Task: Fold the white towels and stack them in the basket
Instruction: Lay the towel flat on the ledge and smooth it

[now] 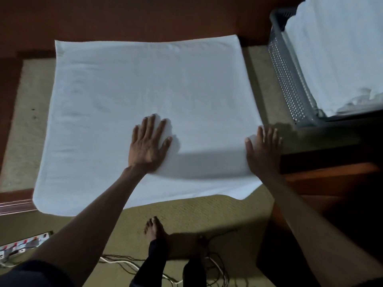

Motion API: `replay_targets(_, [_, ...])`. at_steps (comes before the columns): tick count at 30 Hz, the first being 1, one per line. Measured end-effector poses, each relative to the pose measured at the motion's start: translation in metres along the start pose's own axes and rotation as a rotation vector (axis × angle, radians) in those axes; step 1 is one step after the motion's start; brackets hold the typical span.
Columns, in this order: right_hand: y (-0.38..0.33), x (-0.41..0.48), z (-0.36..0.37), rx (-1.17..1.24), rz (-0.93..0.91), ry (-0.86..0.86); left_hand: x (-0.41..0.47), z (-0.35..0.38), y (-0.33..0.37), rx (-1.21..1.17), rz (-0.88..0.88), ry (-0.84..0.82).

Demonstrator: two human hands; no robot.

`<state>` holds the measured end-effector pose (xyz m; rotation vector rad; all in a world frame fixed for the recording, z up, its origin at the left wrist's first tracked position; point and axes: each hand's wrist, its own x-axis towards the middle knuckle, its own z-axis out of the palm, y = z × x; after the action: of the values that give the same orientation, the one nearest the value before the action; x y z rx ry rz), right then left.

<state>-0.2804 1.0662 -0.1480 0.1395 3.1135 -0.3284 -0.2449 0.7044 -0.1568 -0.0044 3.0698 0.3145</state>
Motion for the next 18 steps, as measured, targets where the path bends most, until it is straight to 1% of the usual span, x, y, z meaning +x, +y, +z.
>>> replay_targets(1, [-0.009,0.002,-0.001,0.017,-0.028,0.056,-0.001,0.0,0.002,-0.001,-0.008,0.002])
replay_targets(3, [-0.034,0.003,0.001,0.063,-0.227,0.128,-0.002,-0.001,0.004,-0.008,-0.024,0.01])
replay_targets(4, [-0.048,0.003,0.005,0.088,-0.334,0.097,-0.002,-0.002,0.004,-0.013,-0.028,0.011])
replay_targets(5, [-0.062,0.002,0.009,0.112,-0.413,0.025,-0.003,-0.003,0.004,-0.018,-0.029,0.014])
replay_targets(7, [-0.076,0.0,0.019,0.134,-0.484,-0.097,-0.004,-0.003,0.005,-0.024,-0.028,0.03])
replay_targets(8, [-0.074,0.001,0.023,0.137,-0.497,-0.122,-0.004,-0.003,0.005,-0.026,-0.029,0.032])
replay_targets(9, [-0.068,0.002,0.025,0.131,-0.495,-0.115,-0.004,-0.003,0.005,-0.026,-0.029,0.032])
replay_targets(10, [-0.058,0.001,0.025,0.121,-0.475,-0.071,-0.004,-0.004,0.006,-0.028,-0.035,0.042])
replay_targets(12, [-0.024,0.007,0.027,0.063,-0.35,0.042,-0.004,-0.001,0.005,-0.028,-0.032,0.057])
replay_targets(14, [0.007,0.008,0.022,-0.005,-0.148,0.033,-0.006,-0.005,0.006,-0.039,-0.028,0.07])
replay_targets(15, [0.015,0.006,0.022,-0.026,-0.078,0.023,-0.007,-0.002,0.006,-0.041,-0.026,0.078])
replay_targets(17, [0.023,-0.008,0.021,0.029,0.001,0.032,-0.005,0.001,0.008,-0.051,-0.053,0.078])
replay_targets(18, [0.027,-0.016,0.014,0.085,0.002,0.062,-0.003,-0.006,0.011,-0.103,-0.1,0.075])
